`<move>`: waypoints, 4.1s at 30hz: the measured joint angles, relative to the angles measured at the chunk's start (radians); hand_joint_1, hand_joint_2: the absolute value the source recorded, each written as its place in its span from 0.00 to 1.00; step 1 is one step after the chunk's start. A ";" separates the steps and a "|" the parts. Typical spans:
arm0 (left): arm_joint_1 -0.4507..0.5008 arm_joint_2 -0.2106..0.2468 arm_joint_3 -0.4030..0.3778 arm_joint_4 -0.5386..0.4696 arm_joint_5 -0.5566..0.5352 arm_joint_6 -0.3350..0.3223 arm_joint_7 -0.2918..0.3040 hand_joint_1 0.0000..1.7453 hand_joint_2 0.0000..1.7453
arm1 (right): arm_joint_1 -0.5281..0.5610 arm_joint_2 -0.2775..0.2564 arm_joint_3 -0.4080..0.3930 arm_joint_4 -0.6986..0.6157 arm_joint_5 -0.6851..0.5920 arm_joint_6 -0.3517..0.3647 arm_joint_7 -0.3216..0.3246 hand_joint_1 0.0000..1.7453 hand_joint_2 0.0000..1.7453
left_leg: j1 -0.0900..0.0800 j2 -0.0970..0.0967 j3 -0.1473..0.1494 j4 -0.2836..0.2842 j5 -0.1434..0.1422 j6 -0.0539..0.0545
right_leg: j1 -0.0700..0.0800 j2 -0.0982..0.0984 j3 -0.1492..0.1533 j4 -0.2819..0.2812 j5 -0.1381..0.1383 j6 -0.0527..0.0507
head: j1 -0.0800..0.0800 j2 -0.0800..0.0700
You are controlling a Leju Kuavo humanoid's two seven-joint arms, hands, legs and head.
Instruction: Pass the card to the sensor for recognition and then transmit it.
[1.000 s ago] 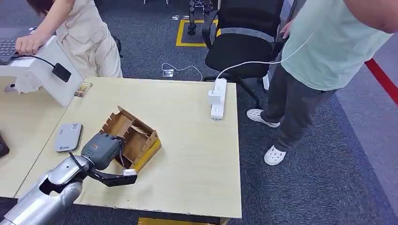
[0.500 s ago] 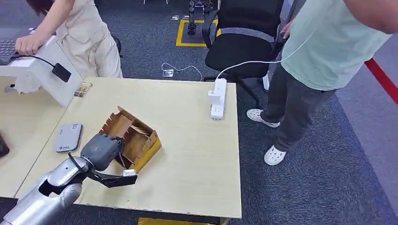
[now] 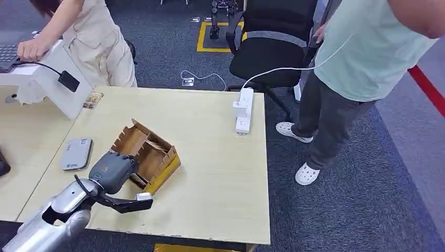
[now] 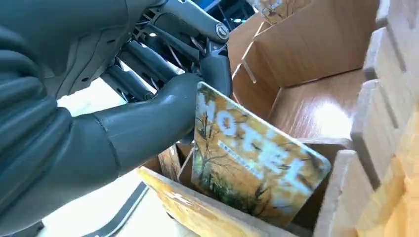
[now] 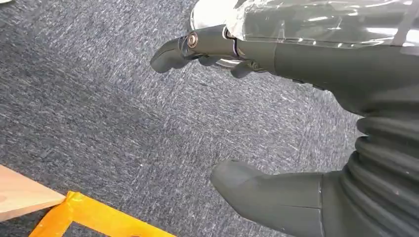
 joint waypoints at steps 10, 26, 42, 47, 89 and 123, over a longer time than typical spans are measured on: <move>0.026 -0.003 0.025 -0.041 -0.009 0.011 0.010 1.00 1.00 | 0.009 0.000 -0.004 0.005 0.000 -0.003 -0.010 0.00 1.00 | 0.000 0.000 0.000 0.000 0.000 0.000 | 0.000 0.000 0.000 0.000 0.000 0.000 | 0.000 0.000; 0.160 0.134 0.336 -0.246 0.085 -0.022 -0.008 1.00 1.00 | 0.027 0.000 -0.029 0.013 -0.011 -0.019 -0.029 0.00 1.00 | 0.001 0.000 0.000 0.000 -0.001 -0.001 | 0.001 0.000 0.000 0.000 -0.001 -0.001 | 0.000 0.000; 0.217 0.166 0.439 -0.290 0.102 -0.058 -0.007 0.00 1.00 | 0.027 0.000 -0.038 0.014 -0.005 -0.019 -0.030 0.00 1.00 | 0.001 0.000 0.000 0.000 -0.001 -0.001 | 0.001 0.000 0.000 0.000 -0.001 -0.001 | -0.001 0.000; 0.231 0.185 0.440 -0.290 0.112 -0.109 -0.006 0.00 1.00 | 0.027 0.000 -0.043 0.014 0.002 -0.018 -0.027 0.00 1.00 | 0.001 0.001 0.000 0.000 -0.001 -0.001 | 0.001 0.001 0.000 0.000 -0.001 -0.001 | 0.000 0.000; 0.401 0.414 0.341 -0.366 0.408 -0.280 -0.099 0.00 1.00 | -0.004 0.000 -0.044 0.013 0.057 0.019 0.002 0.00 1.00 | 0.001 0.000 0.000 0.000 -0.001 -0.001 | 0.001 0.000 0.000 0.000 -0.001 -0.001 | 0.000 0.000; 0.284 0.048 0.043 -0.298 0.083 0.074 -0.082 0.00 1.00 | -0.009 0.002 -0.045 0.012 0.066 0.012 0.004 0.00 1.00 | 0.001 0.000 0.000 0.000 -0.001 -0.001 | 0.001 0.000 0.000 0.000 -0.001 -0.001 | 0.000 0.000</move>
